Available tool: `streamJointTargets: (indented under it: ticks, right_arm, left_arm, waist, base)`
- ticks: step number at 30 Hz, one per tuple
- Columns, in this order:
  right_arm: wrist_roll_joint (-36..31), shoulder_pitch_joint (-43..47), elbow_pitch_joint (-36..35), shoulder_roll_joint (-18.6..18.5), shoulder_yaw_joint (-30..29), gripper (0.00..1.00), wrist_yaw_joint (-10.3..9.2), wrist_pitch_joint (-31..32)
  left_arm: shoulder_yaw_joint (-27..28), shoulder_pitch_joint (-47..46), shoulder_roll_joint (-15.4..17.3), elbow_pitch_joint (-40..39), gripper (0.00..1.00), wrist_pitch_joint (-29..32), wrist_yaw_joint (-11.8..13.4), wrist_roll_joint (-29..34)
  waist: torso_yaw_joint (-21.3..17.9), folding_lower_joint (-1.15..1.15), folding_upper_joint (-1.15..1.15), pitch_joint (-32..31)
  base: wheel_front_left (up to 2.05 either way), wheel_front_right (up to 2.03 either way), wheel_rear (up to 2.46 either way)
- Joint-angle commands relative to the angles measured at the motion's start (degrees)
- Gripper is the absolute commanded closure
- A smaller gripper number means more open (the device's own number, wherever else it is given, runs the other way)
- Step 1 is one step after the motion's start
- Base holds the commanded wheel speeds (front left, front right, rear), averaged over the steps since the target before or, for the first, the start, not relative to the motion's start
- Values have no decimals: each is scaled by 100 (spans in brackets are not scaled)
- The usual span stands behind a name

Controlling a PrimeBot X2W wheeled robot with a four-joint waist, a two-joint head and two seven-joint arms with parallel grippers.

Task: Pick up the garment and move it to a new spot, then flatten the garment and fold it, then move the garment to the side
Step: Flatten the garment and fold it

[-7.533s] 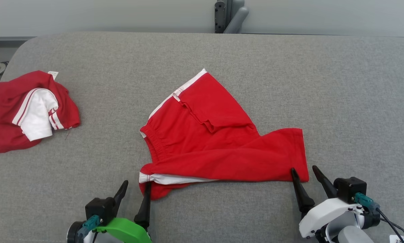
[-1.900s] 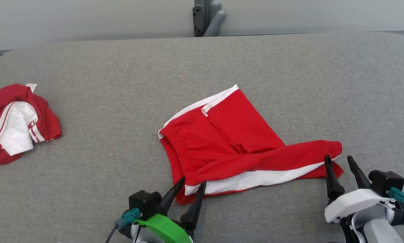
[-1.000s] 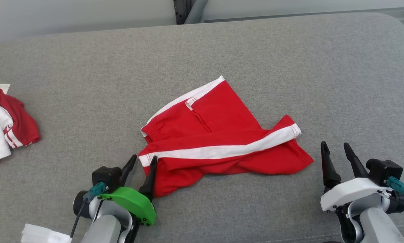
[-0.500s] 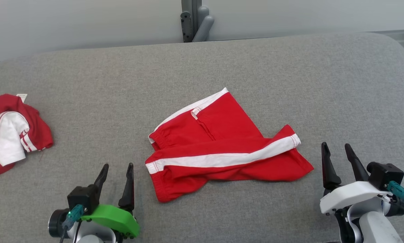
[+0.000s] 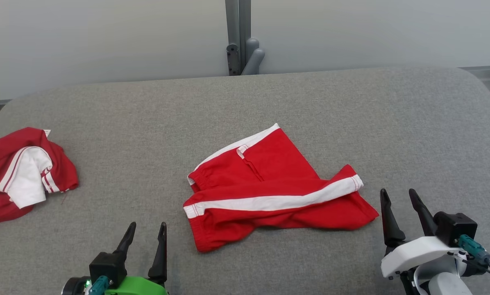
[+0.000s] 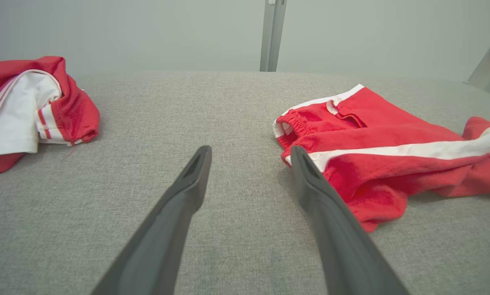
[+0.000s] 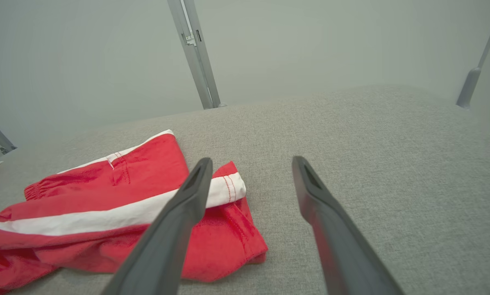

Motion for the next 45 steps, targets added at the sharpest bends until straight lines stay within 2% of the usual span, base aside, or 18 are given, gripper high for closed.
streamJointTargets:
  ticks: [1,11,23,29,33,36,45]
  right_arm:
    - [-41,80,-2,6,6,0,-8,-16]
    - [55,120,102,31,60,0,-8,-16]
    - [145,-294,85,-45,182,0,-8,-16]
    - [241,-472,109,-65,227,0,-8,-16]
    - [484,-643,243,-108,369,0,-8,-16]
    - [910,-840,451,-199,571,0,-8,-16]
    - [1815,-1254,721,-587,1082,0,-8,-16]
  left_arm:
    - [-26,87,3,-4,0,-2,-30,-48]
    - [-314,50,2,179,0,-1,-44,-393]
    - [-1198,-725,7,622,0,-2,-93,-1809]
    - [-1372,-941,8,720,0,-2,-93,-2075]
    - [-1376,-1068,43,756,0,-2,-94,-2146]
    - [-1355,-1149,54,763,0,-2,-94,-2144]
    - [-1429,-1255,66,716,0,-2,-94,-2090]
  waist:
    - [17,0,0,-33]
    - [12,0,0,26]
    - [-56,0,0,790]
    - [-69,0,0,966]
    - [-68,0,0,1080]
    - [-48,0,0,1176]
    - [60,0,0,1353]
  base:
    - [0,0,0]
    - [0,0,0]
    - [0,0,0]
    - [0,0,0]
    - [0,0,0]
    - [0,0,0]
    - [0,0,0]
